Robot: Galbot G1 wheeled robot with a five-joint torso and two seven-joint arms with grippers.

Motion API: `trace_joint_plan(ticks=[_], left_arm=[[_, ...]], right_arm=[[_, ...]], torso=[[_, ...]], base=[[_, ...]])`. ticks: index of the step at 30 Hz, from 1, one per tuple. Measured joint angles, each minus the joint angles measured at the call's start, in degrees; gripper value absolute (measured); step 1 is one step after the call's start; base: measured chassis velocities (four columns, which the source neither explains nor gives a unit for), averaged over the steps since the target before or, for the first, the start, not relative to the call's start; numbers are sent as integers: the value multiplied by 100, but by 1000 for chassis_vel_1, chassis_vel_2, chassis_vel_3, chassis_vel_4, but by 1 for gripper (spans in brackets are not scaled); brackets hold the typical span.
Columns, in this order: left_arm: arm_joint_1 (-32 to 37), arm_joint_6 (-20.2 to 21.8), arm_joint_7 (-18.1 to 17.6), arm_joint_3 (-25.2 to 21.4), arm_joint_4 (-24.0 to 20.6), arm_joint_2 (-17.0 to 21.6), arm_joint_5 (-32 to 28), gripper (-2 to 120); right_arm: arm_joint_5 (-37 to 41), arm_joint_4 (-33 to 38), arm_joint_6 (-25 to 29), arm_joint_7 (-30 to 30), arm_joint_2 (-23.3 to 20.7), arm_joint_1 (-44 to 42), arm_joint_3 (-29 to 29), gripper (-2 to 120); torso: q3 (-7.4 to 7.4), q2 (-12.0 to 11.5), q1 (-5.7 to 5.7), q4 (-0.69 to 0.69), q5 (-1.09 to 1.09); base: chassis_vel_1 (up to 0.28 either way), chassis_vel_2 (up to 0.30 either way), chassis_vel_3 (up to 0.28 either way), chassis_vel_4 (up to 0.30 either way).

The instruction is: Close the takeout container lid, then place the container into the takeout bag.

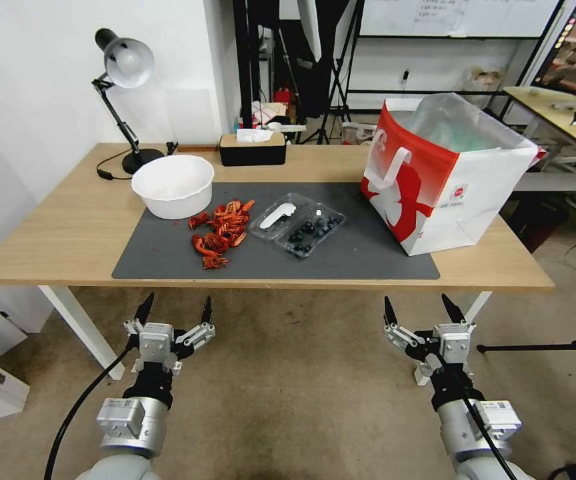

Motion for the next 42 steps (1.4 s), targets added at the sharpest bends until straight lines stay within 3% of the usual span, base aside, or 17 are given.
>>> trace_joint_plan(ticks=[34, 37, 38, 41, 42], left_arm=[[19, 27, -50, 36, -19, -9, -22, 100], [292, 505, -653, 560, -477, -188, -339, 100], [292, 505, -653, 560, -477, -188, -339, 100], [607, 1057, -1363, 1168, -1005, -399, -708, 100], [607, 1057, -1363, 1168, -1005, -399, -708, 100]], right_arm=[[122, 31, -174, -85, -122, -99, -123, 100], [344, 91, -556, -242, -473, -319, -342, 100], [344, 91, -556, -242, -473, -319, -342, 100], [403, 88, -574, -243, -524, -308, -347, 100], [403, 88, -574, -243, -524, -308, -347, 100]], torso=[[0, 0, 1, 0, -1], [1, 0, 0, 1, 0], [1, 0, 0, 1, 0], [1, 0, 0, 1, 2], [1, 0, 0, 1, 2]], base=[[0, 0, 0, 0], [0, 0, 0, 0], [0, 0, 0, 0], [0, 0, 0, 0], [0, 0, 0, 0]])
